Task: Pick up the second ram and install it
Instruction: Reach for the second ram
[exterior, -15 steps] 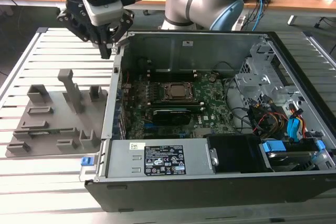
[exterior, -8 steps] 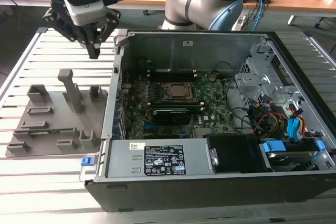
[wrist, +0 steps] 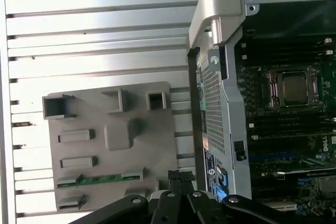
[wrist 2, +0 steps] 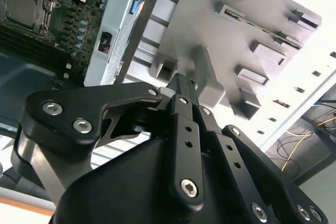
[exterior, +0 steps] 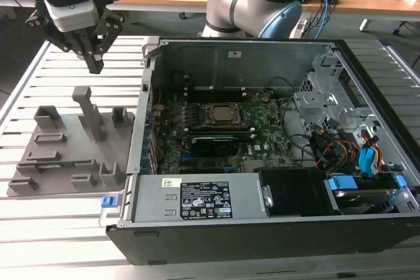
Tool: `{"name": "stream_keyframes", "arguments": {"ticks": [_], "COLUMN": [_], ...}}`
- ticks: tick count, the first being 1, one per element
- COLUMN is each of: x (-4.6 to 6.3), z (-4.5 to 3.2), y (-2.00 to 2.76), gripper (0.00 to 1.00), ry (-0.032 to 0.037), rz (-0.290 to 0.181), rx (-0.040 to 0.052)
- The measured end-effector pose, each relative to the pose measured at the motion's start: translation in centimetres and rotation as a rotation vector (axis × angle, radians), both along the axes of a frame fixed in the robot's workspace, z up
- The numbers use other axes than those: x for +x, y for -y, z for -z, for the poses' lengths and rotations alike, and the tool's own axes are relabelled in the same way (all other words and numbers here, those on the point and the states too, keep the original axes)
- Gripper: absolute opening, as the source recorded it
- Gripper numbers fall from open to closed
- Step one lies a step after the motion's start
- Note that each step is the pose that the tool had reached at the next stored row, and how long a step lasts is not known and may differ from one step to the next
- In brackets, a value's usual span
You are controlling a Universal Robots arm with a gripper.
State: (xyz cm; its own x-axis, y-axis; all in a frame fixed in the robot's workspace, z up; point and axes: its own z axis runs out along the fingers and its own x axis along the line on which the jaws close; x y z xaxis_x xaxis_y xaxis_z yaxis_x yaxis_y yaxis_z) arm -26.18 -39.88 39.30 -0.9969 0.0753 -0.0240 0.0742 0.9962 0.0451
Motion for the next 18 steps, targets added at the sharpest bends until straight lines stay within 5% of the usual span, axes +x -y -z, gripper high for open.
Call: {"name": "stream_keyframes", "arguments": {"ticks": [18], "x": [-5.6], "z": [0.10], "y": [0.00], "gripper": [0.11], "ry": [-0.0007], "rz": [0.000], "rx": [-0.0006]}}
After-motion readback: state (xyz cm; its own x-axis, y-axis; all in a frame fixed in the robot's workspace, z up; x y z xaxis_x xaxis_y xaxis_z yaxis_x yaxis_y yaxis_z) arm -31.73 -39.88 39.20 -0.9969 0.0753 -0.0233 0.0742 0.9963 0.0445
